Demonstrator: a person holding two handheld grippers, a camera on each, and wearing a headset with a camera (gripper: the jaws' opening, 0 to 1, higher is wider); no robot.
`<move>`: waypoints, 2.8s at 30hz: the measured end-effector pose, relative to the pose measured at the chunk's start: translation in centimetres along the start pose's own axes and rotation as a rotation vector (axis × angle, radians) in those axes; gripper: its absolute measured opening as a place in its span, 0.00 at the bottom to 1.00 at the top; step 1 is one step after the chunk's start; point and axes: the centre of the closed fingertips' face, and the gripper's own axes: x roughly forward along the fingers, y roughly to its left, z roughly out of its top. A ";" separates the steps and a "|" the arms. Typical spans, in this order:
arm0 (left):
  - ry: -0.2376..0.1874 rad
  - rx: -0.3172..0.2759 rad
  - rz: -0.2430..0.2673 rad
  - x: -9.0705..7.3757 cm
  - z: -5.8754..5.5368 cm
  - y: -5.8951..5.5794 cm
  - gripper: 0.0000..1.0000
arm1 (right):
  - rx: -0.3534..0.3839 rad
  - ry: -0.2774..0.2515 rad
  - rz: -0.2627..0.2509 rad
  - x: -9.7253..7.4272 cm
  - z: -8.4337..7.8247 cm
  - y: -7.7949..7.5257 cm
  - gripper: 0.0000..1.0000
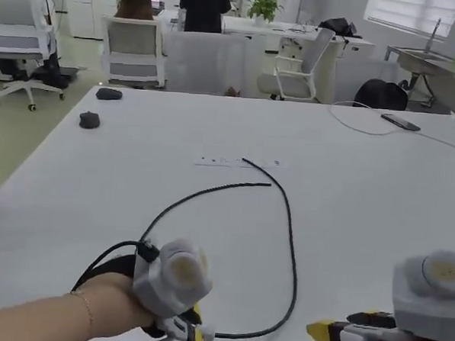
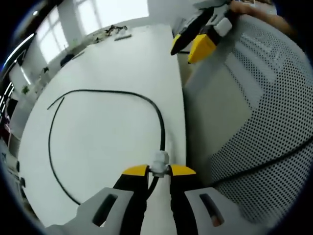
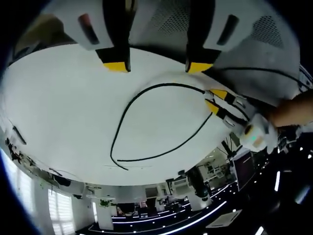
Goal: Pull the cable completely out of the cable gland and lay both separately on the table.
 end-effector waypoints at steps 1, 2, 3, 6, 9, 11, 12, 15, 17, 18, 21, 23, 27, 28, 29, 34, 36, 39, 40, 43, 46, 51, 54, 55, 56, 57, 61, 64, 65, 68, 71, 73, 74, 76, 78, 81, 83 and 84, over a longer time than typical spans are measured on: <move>-0.010 -0.003 0.009 -0.5 0.4 0.0 0.17 | -0.014 0.021 0.019 0.1 -0.3 0.3 0.47; -0.026 -0.005 0.016 -1.1 0.9 0.0 0.17 | -0.018 0.023 0.048 0.1 -0.3 0.8 0.48; -0.037 -0.013 0.020 -1.5 1.3 -0.1 0.17 | -0.021 0.034 0.083 0.1 -0.4 1.3 0.48; -0.085 -0.038 0.028 -2.9 2.5 -0.4 0.16 | -0.075 0.091 0.145 0.1 -0.7 2.1 0.48; -0.123 -0.047 0.050 -4.4 3.3 -0.9 0.16 | -0.164 0.135 0.216 -0.2 -0.4 3.3 0.44; -0.151 -0.046 0.069 -5.4 3.8 -1.1 0.16 | -0.264 0.161 0.288 -0.8 0.3 4.8 0.37; -0.159 -0.047 0.078 -5.8 3.9 -1.2 0.16 | -0.307 0.160 0.304 -0.9 0.8 5.4 0.36; -0.177 -0.041 0.119 -6.7 4.3 -1.2 0.16 | -0.438 0.174 0.365 -0.9 2.2 7.4 0.36; -0.174 -0.011 0.157 -7.0 4.3 -1.0 0.16 | -0.465 0.154 0.399 -0.1 3.3 8.9 0.35; -0.171 0.001 0.183 -7.2 4.2 -0.8 0.16 | -0.468 0.148 0.405 0.3 3.7 9.3 0.34; -0.182 0.016 0.214 -7.1 3.9 -0.7 0.16 | -0.484 0.136 0.441 2.1 4.7 11.0 0.32; -0.163 0.036 0.233 -6.7 3.3 -0.6 0.16 | -0.482 0.128 0.463 3.4 5.1 11.8 0.30; -0.102 0.140 0.270 -6.2 2.8 -0.4 0.16 | -0.619 0.101 0.478 5.5 5.2 12.5 0.26; -0.099 0.151 0.271 -6.1 2.8 -0.5 0.16 | -0.670 0.094 0.471 5.9 5.1 12.4 0.26; -0.093 0.162 0.271 -5.9 2.8 -0.6 0.16 | -0.701 0.078 0.462 6.4 5.0 12.6 0.27; -0.067 0.189 0.269 -5.4 2.5 -0.6 0.16 | -0.724 0.066 0.518 6.4 3.8 13.8 0.24; -0.057 0.202 0.269 -5.1 2.4 -0.7 0.16 | -0.800 0.058 0.512 6.6 3.7 14.1 0.24; -0.055 0.211 0.268 -5.1 2.5 -0.7 0.16 | -0.821 0.063 0.523 6.7 3.3 14.4 0.20; -0.052 0.223 0.272 -5.1 2.4 -0.8 0.16 | -0.834 0.071 0.521 6.8 3.1 14.3 0.18; -0.053 0.228 0.270 -5.0 2.5 -0.9 0.16 | -0.863 0.075 0.521 6.8 2.8 14.4 0.13; -0.052 0.217 0.264 -4.9 2.4 -1.0 0.16 | -0.912 0.066 0.504 6.8 2.8 14.4 0.12; -0.086 0.078 0.182 -4.5 1.9 -1.5 0.16 | -1.061 0.070 0.460 7.0 2.1 14.4 0.12; -0.118 -0.053 0.111 -4.3 1.5 -1.9 0.16 | -1.165 0.079 0.444 7.1 1.4 14.7 0.12; -0.135 -0.108 0.087 -4.4 1.5 -1.9 0.16 | -1.189 0.076 0.442 7.1 1.3 14.7 0.12; -0.145 -0.142 0.074 -4.4 1.5 -1.8 0.16 | -1.221 0.067 0.440 7.1 1.3 14.9 0.12; -0.165 -0.192 0.059 -4.6 1.5 -1.7 0.16 | -1.219 0.062 0.439 7.1 1.3 14.9 0.12; -0.222 -0.337 0.014 -5.0 1.4 -1.4 0.16 | -1.248 0.036 0.438 7.0 1.7 15.0 0.12; -0.219 -0.311 0.042 -5.1 1.2 -1.1 0.16 | -1.174 0.068 0.396 7.5 1.9 14.3 0.13; -0.206 -0.289 0.061 -5.1 1.1 -0.9 0.16 | -1.177 0.077 0.368 7.8 2.0 13.7 0.17; -0.173 -0.227 0.105 -5.0 0.8 -0.6 0.16 | -1.150 0.098 0.369 7.8 1.7 13.1 0.22; -0.149 -0.160 0.134 -4.9 0.7 -0.5 0.17 | -1.163 0.096 0.368 7.8 1.7 13.3 0.16; -0.137 -0.145 0.143 -4.9 0.6 -0.5 0.17 | -1.164 0.099 0.374 7.9 1.6 13.4 0.08; -0.137 -0.148 0.137 -4.9 0.5 -0.6 0.17 | -1.167 0.097 0.367 8.0 1.8 13.3 0.04; -0.134 -0.159 0.136 -4.9 0.5 -0.5 0.16 | -1.133 0.104 0.384 8.0 1.7 13.3 0.03; -0.114 -0.143 0.171 -5.1 0.1 0.0 0.16 | -1.127 0.096 0.356 8.1 2.1 12.7 0.03; -0.070 -0.141 0.205 -5.2 -0.9 0.6 0.16 | -1.112 0.124 0.303 8.4 2.2 11.3 0.04; -0.059 -0.145 0.218 -5.3 -1.2 0.9 0.16 | -1.088 0.153 0.257 8.6 2.3 10.2 0.04; -0.061 -0.148 0.220 -5.4 -1.2 1.0 0.16 | -1.090 0.153 0.246 8.7 2.4 9.9 0.04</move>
